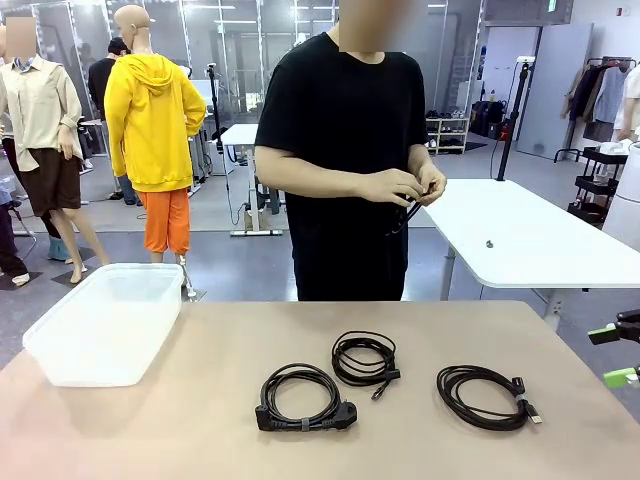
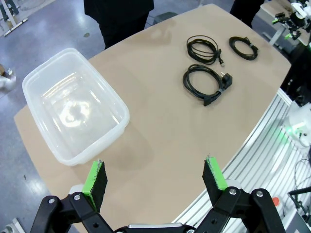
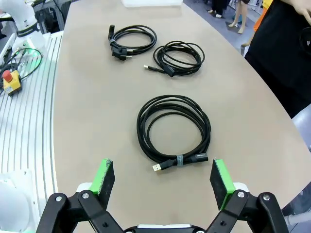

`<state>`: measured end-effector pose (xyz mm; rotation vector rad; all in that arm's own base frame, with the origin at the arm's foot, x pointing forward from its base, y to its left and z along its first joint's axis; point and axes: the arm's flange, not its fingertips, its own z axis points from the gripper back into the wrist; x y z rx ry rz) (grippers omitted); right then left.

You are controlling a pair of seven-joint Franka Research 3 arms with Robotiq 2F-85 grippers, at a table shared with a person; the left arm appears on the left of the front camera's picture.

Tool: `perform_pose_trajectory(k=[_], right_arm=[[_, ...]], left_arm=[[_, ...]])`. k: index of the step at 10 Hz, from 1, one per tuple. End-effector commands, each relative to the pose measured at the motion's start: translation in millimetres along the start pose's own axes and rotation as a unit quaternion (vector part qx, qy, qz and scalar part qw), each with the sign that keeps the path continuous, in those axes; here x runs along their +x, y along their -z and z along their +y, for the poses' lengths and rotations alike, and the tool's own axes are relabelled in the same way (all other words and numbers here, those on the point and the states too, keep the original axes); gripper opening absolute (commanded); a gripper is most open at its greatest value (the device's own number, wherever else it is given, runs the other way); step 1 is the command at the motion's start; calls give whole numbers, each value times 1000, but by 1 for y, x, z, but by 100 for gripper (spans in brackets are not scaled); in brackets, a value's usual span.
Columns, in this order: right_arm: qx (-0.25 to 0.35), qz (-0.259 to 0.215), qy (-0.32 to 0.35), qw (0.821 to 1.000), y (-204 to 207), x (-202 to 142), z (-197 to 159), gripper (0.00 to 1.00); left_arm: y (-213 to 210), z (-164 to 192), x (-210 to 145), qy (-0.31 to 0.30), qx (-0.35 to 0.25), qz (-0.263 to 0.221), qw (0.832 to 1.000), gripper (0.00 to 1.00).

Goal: Organize and store the cables.
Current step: Place the Power Cable into the Organizing box.

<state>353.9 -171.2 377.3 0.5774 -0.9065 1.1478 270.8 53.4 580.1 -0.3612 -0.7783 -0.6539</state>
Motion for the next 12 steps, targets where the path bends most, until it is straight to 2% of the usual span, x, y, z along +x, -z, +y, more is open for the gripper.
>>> perform_pose_trajectory(k=[1, 4, 6, 8, 10, 12], right_arm=[[-6, -5, -6, 1000, 0, 5, 3, 100], [-6, -5, -6, 1000, 0, 5, 3, 100], [-6, -5, -6, 1000, 0, 5, 3, 100], [-6, -5, -6, 1000, 0, 5, 3, 100], [-6, -5, -6, 1000, 0, 5, 3, 100], [-6, -5, -6, 1000, 0, 5, 3, 100]], left_arm=[[0, 0, 1, 0, 0, 0, 1000, 100], [0, 0, 0, 0, 0, 0, 1000, 100], [23, -48, 39, 96, 6, 73, 993, 100], [64, -88, 71, 161, -14, 112, 980, 100], [117, -133, 96, 231, 9, 175, 957, 100], [167, -174, 108, 304, 0, 220, 927, 100]])
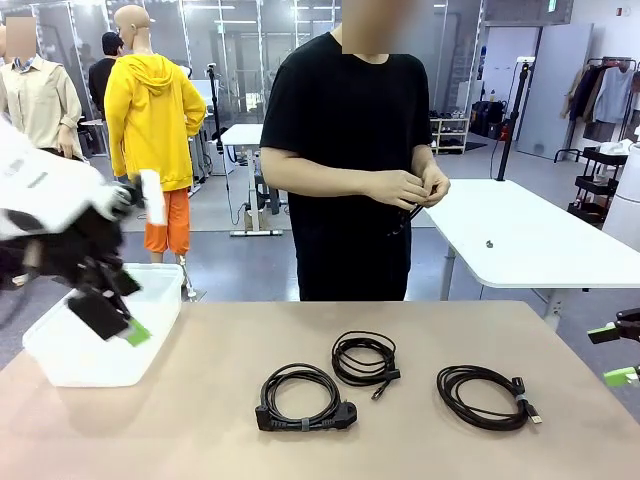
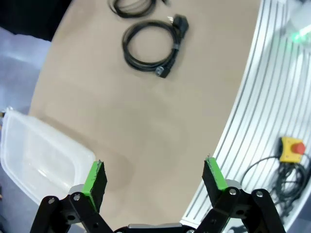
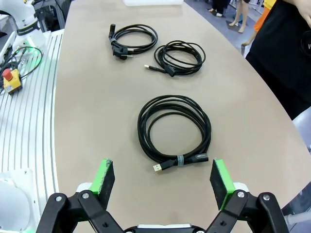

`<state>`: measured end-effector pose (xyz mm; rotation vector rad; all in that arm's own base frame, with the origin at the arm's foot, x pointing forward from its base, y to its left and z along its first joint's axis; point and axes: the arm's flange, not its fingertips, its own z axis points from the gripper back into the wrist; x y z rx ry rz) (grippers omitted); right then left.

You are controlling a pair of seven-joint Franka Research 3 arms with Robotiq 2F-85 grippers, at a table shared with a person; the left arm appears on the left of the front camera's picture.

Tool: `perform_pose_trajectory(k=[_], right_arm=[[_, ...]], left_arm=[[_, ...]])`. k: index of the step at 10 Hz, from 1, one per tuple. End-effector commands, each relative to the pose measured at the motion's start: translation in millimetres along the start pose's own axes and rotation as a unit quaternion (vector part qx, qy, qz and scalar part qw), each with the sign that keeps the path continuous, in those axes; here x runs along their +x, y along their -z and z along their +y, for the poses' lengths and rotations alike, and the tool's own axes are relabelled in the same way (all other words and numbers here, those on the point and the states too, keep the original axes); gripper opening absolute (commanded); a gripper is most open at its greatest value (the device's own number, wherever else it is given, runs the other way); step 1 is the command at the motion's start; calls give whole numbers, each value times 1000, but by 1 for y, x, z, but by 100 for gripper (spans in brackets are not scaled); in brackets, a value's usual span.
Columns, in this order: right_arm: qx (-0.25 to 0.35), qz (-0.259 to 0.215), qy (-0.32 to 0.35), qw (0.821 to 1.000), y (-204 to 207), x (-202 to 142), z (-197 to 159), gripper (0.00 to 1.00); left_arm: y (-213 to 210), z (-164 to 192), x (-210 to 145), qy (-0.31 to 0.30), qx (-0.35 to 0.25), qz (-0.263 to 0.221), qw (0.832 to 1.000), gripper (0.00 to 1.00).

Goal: Organize and store the cables.
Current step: Place the Power Cable into the Organizing box.

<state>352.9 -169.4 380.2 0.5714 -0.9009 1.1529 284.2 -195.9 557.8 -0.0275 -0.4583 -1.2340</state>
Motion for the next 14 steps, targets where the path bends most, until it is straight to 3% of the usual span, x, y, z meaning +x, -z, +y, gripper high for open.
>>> perform_pose_trajectory(k=[1, 3, 4, 6, 7, 11, 12, 14], right_arm=[[-6, -9, -5, 1000, 1, 2, 2, 100], [-6, -9, -5, 1000, 1, 2, 2, 100], [-6, -9, -5, 1000, 1, 2, 2, 100], [-6, -9, -5, 1000, 1, 2, 2, 100], [-6, -9, -5, 1000, 1, 2, 2, 100], [-6, -9, -5, 1000, 1, 2, 2, 100], [-6, -9, -5, 1000, 1, 2, 2, 100], [-6, -9, -5, 1000, 1, 2, 2, 100]], left_arm=[[31, 3, 38, 63, 37, 53, 996, 100], [71, -17, 58, 118, 18, 59, 991, 100], [80, -23, 61, 121, 16, 64, 990, 100], [73, -21, 57, 99, 2, 24, 995, 100], [87, -29, 60, 122, 5, 62, 991, 100], [87, -26, 59, 116, 3, 56, 992, 100], [111, -30, 76, 127, 6, 96, 987, 100], [151, -35, 103, 129, 11, 115, 985, 100]])
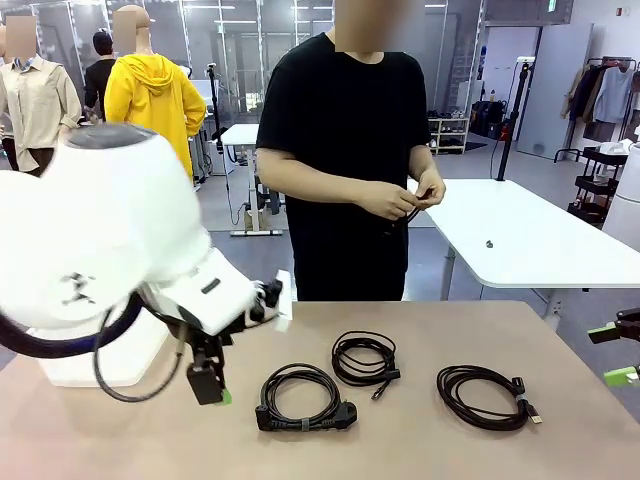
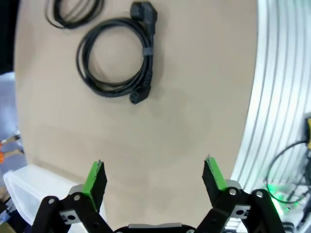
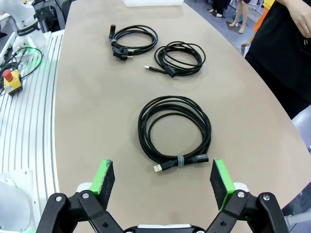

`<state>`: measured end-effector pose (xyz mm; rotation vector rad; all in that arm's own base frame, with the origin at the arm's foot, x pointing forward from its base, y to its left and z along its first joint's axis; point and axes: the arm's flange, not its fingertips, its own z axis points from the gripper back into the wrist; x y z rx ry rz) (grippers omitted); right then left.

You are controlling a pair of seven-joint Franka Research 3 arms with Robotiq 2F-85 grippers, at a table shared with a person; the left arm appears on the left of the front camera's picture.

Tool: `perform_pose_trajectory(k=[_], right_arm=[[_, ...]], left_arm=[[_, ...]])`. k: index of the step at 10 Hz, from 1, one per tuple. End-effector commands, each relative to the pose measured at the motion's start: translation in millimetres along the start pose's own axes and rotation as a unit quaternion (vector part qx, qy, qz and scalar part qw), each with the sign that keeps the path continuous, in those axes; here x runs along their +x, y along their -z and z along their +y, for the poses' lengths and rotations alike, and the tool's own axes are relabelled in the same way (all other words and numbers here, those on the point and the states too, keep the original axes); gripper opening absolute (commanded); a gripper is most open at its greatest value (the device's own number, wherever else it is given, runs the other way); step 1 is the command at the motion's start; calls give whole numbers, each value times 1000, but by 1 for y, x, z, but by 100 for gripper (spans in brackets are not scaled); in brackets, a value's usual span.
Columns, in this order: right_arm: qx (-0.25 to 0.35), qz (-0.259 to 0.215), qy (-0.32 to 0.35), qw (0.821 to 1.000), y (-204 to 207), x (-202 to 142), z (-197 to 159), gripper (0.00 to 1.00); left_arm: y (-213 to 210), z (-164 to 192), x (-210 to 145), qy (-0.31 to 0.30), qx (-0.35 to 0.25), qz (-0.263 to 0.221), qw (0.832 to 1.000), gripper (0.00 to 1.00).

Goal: Organize and store the cables.
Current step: Place the Power Cable into the Organizing box.

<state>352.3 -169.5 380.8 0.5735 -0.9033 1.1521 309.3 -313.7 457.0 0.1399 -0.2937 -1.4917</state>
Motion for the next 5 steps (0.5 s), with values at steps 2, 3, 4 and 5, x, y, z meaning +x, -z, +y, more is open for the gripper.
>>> perform_pose_trajectory(k=[2, 3, 4, 5], right_arm=[[-6, -8, -5, 1000, 1, 1, 1, 100], [-6, -8, -5, 1000, 1, 1, 1, 100], [-6, -8, -5, 1000, 1, 1, 1, 100], [-6, -8, -5, 1000, 1, 1, 1, 100]], left_arm=[[42, 10, 45, 10, 7, 12, 1000, 100], [61, 11, 55, 2, 1, 10, 1000, 100], [79, 11, 64, -5, -3, 23, 1000, 100], [92, 15, 75, -5, -7, 28, 1000, 100]])
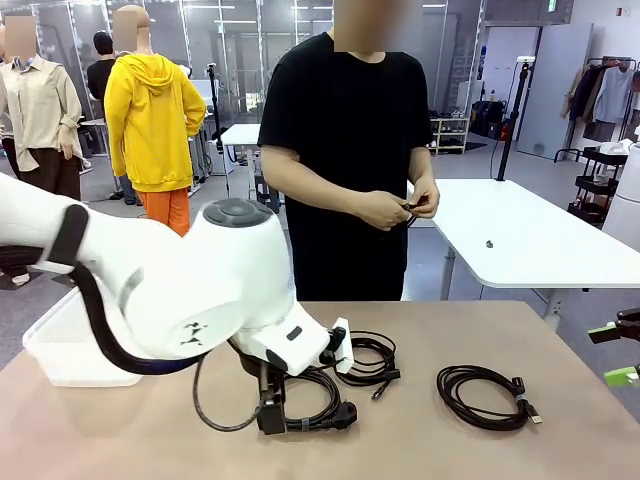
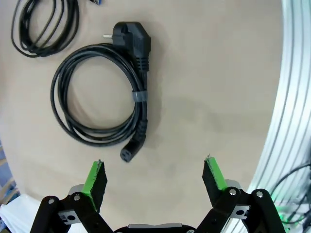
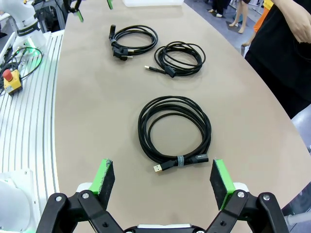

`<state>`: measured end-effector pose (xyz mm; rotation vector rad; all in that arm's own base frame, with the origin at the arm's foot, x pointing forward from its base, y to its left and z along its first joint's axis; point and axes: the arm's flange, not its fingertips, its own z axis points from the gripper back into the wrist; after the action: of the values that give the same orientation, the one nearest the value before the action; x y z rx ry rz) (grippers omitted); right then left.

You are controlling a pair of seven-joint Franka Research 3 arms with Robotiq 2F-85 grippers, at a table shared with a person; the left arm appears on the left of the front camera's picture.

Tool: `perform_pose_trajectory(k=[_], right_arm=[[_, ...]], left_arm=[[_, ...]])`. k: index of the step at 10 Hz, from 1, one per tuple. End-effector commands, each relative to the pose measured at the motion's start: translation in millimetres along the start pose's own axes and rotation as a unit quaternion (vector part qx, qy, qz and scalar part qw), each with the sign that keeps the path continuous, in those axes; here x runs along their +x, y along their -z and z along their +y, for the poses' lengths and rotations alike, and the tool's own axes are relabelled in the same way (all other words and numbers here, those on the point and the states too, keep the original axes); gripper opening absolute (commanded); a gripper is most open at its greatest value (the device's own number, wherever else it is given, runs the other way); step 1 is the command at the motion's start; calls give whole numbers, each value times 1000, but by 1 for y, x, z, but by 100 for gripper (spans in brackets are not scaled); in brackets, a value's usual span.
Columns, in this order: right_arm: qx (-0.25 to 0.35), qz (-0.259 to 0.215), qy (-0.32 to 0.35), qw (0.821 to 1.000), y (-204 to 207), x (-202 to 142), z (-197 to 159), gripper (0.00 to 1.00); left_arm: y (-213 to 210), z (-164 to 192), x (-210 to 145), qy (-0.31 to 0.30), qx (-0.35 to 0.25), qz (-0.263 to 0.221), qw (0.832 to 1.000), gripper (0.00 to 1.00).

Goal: Organize and store the cables.
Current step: Place the Power Cable into the Organizing box.

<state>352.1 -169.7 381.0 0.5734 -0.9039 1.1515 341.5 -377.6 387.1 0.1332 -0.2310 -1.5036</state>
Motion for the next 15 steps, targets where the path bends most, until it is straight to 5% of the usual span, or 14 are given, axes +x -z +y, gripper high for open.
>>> perform_pose_trajectory(k=[1, 13, 14, 15], right_arm=[[-6, -7, -5, 1000, 1, 1, 1, 100], [-6, -7, -5, 1000, 1, 1, 1, 100], [-6, -7, -5, 1000, 1, 1, 1, 100], [-6, -7, -5, 1000, 1, 1, 1, 100]], left_arm=[[20, 12, 27, -15, 12, 13, 1000, 100], [92, 43, 62, -21, -35, 66, 997, 97], [94, 43, 61, -22, -40, 71, 996, 75], [95, 43, 60, -22, -44, 68, 996, 42]])
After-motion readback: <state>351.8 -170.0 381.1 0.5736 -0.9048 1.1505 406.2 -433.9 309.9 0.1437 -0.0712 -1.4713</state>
